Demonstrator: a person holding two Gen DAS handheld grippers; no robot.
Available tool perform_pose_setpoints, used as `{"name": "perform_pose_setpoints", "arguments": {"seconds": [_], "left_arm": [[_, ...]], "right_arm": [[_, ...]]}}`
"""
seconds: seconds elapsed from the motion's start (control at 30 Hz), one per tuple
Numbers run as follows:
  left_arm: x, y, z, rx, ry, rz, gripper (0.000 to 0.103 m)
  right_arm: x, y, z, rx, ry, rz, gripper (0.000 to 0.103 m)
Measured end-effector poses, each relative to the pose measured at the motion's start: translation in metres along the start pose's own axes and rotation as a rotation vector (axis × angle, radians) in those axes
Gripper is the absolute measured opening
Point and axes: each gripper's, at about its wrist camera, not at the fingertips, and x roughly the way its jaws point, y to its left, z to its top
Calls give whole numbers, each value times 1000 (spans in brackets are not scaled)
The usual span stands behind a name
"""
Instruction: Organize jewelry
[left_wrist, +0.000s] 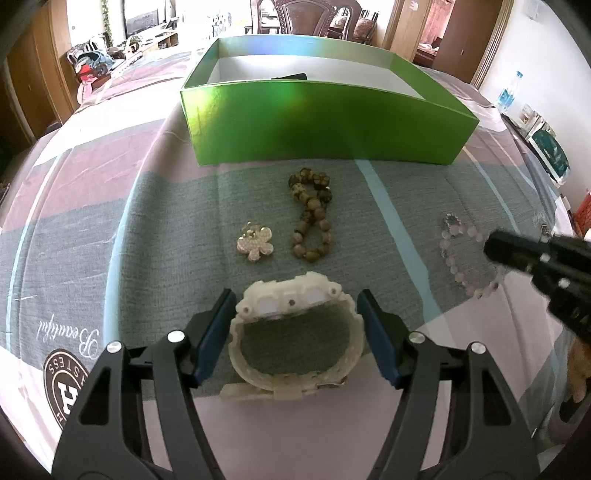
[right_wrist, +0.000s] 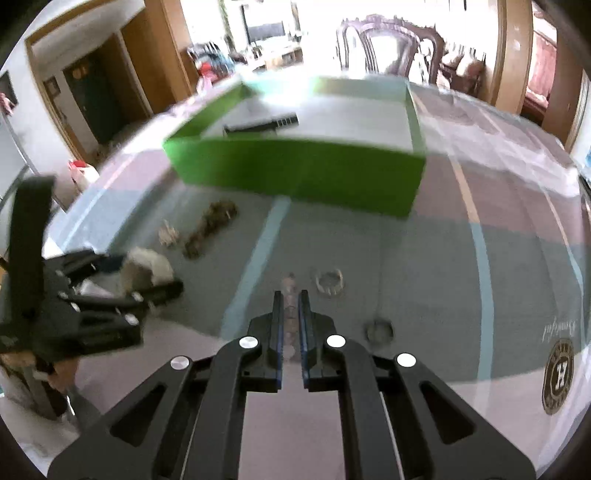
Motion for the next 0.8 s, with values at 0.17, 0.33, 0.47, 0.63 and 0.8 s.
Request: {"name": "perform_pose_setpoints", "arguments": {"seconds": [0.17,0.33,0.47,0.63,0.8], "left_arm": [[0,0,-1,-2,2,1,69],[-1,-1,-1,-2,1,-1,69],[-1,0,-2,-6,5,-2,71],[-2,1,-2,-7,8,3,72],[-2,1,-2,-9,10,5,72]], "right_arm": [[15,-13,-13,27,58,-93,10],[16,-13,-17,18,61,-104,17],[20,-18,-13,38,41,-102,23],[15,-29,-6,111,-7,-75,23],[15,-12,-6,53,1,-48,23]]}}
